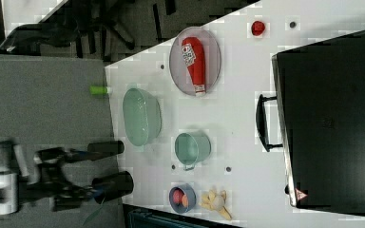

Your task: Flap open oven.

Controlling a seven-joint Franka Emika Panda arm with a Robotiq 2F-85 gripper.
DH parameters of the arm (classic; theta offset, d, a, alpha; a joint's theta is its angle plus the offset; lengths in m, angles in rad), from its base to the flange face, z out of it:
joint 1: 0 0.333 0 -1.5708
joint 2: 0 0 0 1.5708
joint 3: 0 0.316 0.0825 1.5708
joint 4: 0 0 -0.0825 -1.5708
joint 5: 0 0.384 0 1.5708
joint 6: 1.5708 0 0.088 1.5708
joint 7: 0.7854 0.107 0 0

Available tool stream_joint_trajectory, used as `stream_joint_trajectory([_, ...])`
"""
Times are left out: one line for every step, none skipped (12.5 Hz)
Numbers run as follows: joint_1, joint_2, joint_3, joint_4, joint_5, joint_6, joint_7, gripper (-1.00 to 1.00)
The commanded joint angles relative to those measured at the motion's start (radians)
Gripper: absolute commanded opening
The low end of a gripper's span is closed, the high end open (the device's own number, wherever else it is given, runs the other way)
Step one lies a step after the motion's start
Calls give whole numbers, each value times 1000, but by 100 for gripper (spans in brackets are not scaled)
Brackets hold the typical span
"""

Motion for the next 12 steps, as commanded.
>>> stream_joint_trajectory([-11, 53, 0, -6, -15, 16, -45, 89])
stream_joint_trajectory([-11, 53, 0, -6, -15, 16, -45, 65])
stream_joint_trajectory([-11, 53, 0, -7, -15, 16, -45, 38])
stream_joint_trajectory([-12, 53, -1, -7, -15, 16, -45, 14])
stream_joint_trajectory([-12, 54, -2, -10, -15, 16, -45, -9])
stream_joint_trajectory([-13, 54, -5, -17, -15, 16, -47, -32])
stream_joint_trajectory([-14, 55, -9, -27, -15, 16, -48, -56])
stream_joint_trajectory([-15, 57, -16, -41, -16, 17, -51, -65])
stream_joint_trajectory([-17, 62, -24, -56, -17, 18, -66, -65])
stream_joint_trajectory([-18, 69, -35, -73, -17, 25, -98, -65])
stream_joint_trajectory([-20, 77, -49, -91, -18, 38, -148, -65])
stream_joint_trajectory([-22, 85, -64, -111, -20, 63, -214, -65])
